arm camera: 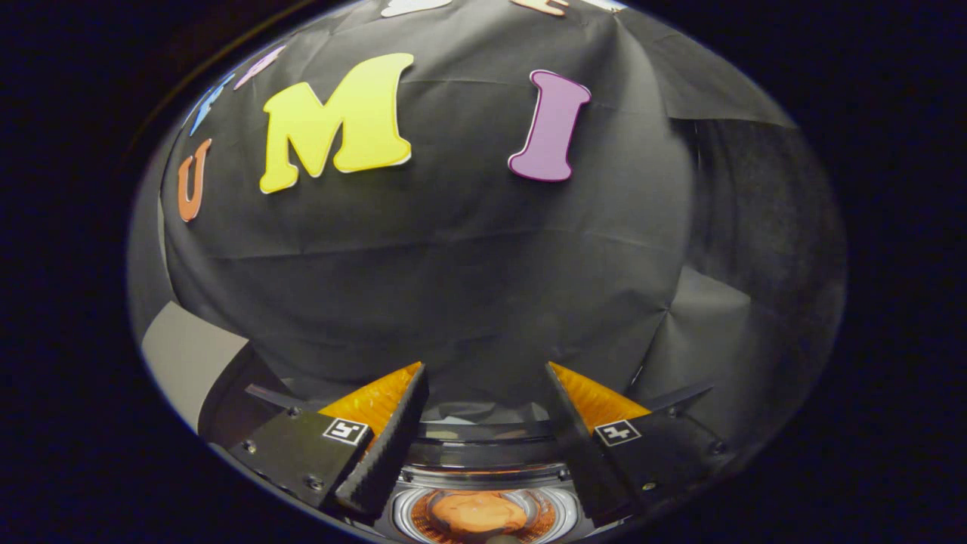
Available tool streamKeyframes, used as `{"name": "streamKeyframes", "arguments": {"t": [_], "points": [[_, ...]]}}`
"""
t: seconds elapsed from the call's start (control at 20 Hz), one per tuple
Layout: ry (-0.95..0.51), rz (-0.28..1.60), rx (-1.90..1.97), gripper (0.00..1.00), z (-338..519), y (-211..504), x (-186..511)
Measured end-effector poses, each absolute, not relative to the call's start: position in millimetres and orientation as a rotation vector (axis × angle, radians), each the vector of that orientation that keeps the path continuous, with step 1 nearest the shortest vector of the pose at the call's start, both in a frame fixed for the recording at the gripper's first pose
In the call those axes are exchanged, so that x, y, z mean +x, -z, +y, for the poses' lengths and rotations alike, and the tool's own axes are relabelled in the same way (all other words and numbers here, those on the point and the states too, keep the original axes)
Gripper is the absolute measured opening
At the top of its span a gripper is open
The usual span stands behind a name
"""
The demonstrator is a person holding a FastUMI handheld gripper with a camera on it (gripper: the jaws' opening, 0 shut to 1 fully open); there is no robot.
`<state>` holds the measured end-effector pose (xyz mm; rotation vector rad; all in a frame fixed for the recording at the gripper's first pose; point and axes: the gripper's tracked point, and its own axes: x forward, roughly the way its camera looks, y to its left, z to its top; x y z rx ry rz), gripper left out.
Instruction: Put the clothes into the washing machine and then close the washing machine lid.
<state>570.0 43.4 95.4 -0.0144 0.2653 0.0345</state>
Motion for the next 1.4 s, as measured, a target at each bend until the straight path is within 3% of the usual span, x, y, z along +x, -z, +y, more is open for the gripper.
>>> {"name": "streamKeyframes", "arguments": {"t": [1.4], "points": [[-0.057, 0.214, -0.057, 0.94, 32.9, -43.8, 458.6]]}}
